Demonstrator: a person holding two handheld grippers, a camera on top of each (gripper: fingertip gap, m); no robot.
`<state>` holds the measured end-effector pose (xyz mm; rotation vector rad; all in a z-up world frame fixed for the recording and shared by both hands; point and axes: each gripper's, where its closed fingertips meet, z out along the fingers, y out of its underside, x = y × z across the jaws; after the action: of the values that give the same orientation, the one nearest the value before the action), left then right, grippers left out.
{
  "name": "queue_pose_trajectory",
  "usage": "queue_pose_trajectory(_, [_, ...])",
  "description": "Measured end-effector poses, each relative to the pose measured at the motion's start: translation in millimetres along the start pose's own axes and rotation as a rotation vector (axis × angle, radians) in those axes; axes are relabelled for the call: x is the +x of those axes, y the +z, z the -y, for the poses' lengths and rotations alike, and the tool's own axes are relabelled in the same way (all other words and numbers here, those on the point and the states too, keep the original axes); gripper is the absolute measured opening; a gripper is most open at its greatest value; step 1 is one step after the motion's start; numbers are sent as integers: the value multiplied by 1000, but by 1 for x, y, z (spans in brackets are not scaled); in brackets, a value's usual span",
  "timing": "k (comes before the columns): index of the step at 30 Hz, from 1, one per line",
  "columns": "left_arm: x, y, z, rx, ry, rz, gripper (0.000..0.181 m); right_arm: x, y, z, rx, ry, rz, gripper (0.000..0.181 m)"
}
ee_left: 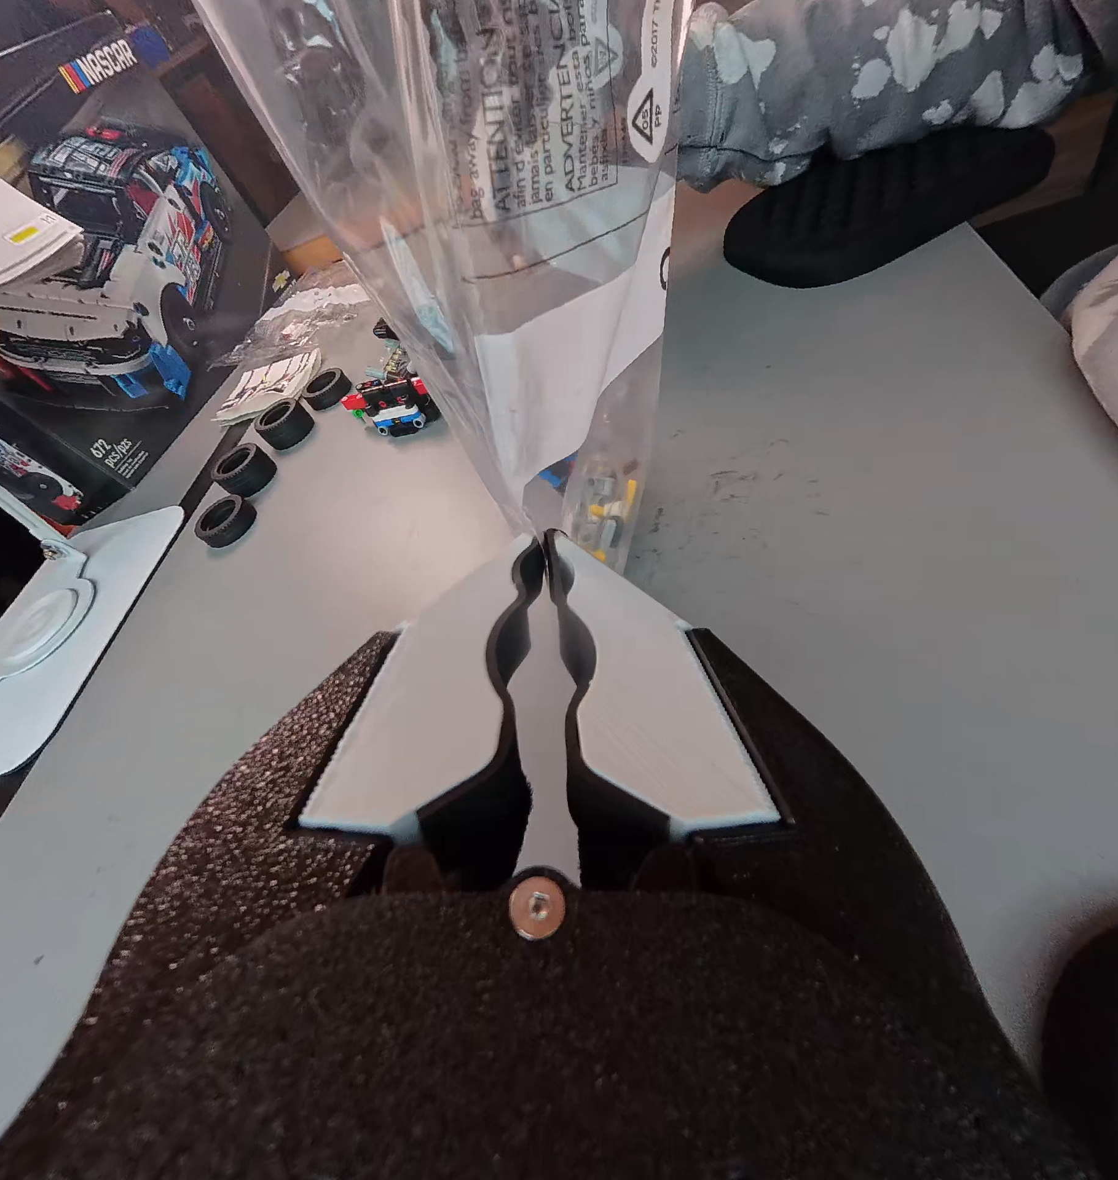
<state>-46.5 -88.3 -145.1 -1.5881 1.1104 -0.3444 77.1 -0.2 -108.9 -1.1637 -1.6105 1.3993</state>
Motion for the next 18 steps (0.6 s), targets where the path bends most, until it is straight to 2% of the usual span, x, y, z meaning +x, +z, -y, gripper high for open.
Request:
queue_pose_trajectory(1, [-2, 0, -1, 0, -7, 5, 1, -1, 0, 0, -2, -8, -1, 4])
queue_pose_trajectory(4, [-9, -2, -3, -11, -56, 31, 1, -3, 2, 3, 15, -19, -13, 1])
queue_pose_trajectory(6, [-17, -9, -4, -14, -144, 49, 9, -3, 4, 5, 20, -31, -38, 0])
queue_pose_trajectory(8, [-31, -27, 4, 17, -278, 79, 29, -2, 6, 6, 23, -43, -71, 0])
queue_pose_trajectory(10, [-53, -65, 24, 107, -386, 189, 38, 1, 6, 6, 15, -60, -114, 0])
queue_pose_trajectory(12, [-81, -126, 35, 159, -461, 430, 37, 4, 7, 6, 9, -61, -158, 0])
queue_pose_trajectory(14, [-106, -212, 23, 116, -569, 789, 34, 7, 8, 8, 13, -61, -193, 0])
queue_pose_trajectory(16, [-109, -312, -12, 28, -767, 1140, 32, 9, 11, 8, 9, -57, -218, 0])
queue_pose_trajectory(18, [-91, -392, -55, -111, -961, 1381, 50, 13, 15, 7, -6, -59, -248, 0])
